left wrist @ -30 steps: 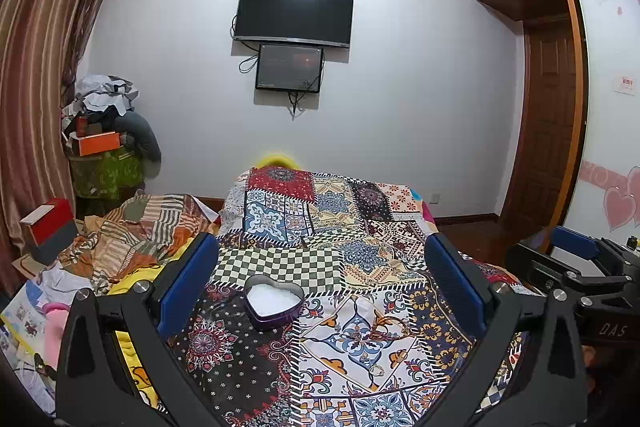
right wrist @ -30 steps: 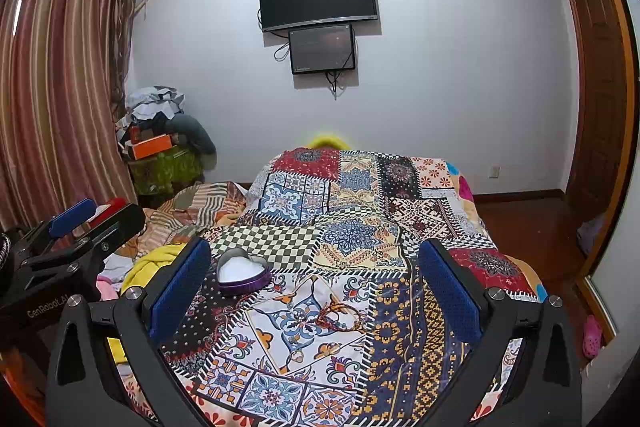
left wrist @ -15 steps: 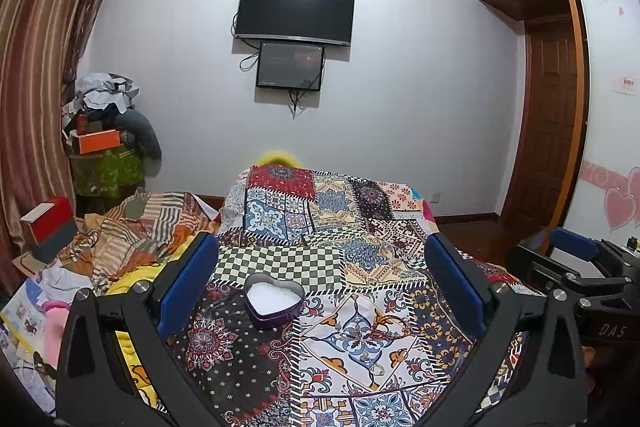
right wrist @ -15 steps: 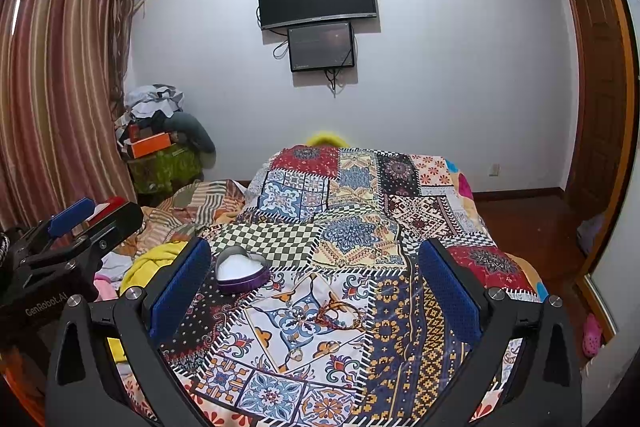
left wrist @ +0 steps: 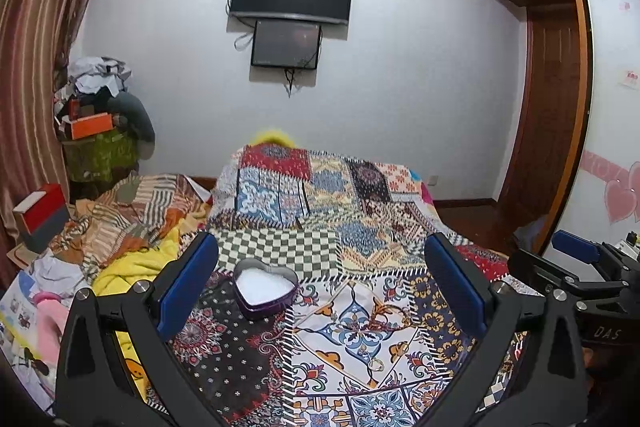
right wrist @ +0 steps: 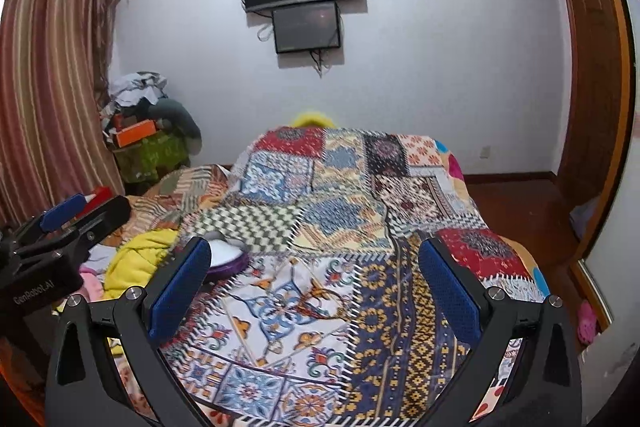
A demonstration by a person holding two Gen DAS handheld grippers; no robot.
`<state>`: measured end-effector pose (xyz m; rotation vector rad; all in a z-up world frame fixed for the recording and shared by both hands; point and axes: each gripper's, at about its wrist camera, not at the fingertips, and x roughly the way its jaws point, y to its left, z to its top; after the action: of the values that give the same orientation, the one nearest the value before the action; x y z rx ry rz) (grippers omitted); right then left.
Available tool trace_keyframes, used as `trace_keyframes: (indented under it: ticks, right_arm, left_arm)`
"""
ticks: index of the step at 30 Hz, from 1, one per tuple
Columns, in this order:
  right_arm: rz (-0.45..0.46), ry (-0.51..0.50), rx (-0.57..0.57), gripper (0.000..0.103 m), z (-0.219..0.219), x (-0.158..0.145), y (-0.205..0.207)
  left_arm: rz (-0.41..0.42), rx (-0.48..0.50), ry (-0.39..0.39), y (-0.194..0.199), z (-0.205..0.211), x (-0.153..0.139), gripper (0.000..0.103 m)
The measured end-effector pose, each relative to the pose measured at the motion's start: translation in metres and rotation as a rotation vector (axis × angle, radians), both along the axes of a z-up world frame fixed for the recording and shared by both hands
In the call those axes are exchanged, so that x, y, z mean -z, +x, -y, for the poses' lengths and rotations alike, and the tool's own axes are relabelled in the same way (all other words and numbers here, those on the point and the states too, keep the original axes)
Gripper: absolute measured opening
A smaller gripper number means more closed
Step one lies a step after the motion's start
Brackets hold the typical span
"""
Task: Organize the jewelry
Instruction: 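Lower both tools toward the scattered rings and earrings on the quilt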
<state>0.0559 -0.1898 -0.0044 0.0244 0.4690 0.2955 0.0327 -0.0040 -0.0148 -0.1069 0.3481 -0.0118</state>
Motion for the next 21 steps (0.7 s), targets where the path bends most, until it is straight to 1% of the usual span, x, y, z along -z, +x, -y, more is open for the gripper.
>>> trace_keyframes:
  ticks: [3,7,12,14,16,17,21]
  right_arm:
    - [-0.037,-0.032,0.036,0.103,0.006,0.012,0.012]
    - [-0.103,-0.092,0.068,0.103,0.017,0.034,0.028]
    - [-0.199,-0.116,0.054,0.102,0.025,0.060,0.041]
    - [-0.225,-0.119,0.038,0.098,0.027,0.067,0.044]
    - [-0.253,-0.119,0.014,0.089,0.028,0.075,0.047]
    - [-0.270,-0.116,0.000,0.088,0.028,0.079,0.049]
    - [-0.321,-0.091,-0.043,0.075,0.025,0.093,0.054]
  left_arm:
    - [-0.049,-0.004,-0.006,0.015,0.000,0.011,0.103]
    - [-0.128,0.015,-0.016,0.034,0.001,0.028,0.103]
    - [-0.238,0.045,-0.003,0.059,0.007,0.059,0.103]
    - [-0.282,0.059,0.003,0.067,0.011,0.072,0.099]
    - [-0.333,0.073,0.014,0.075,0.016,0.086,0.090]
    - [-0.355,0.080,0.016,0.078,0.018,0.092,0.089]
    - [-0.429,0.117,0.008,0.088,0.023,0.115,0.084]
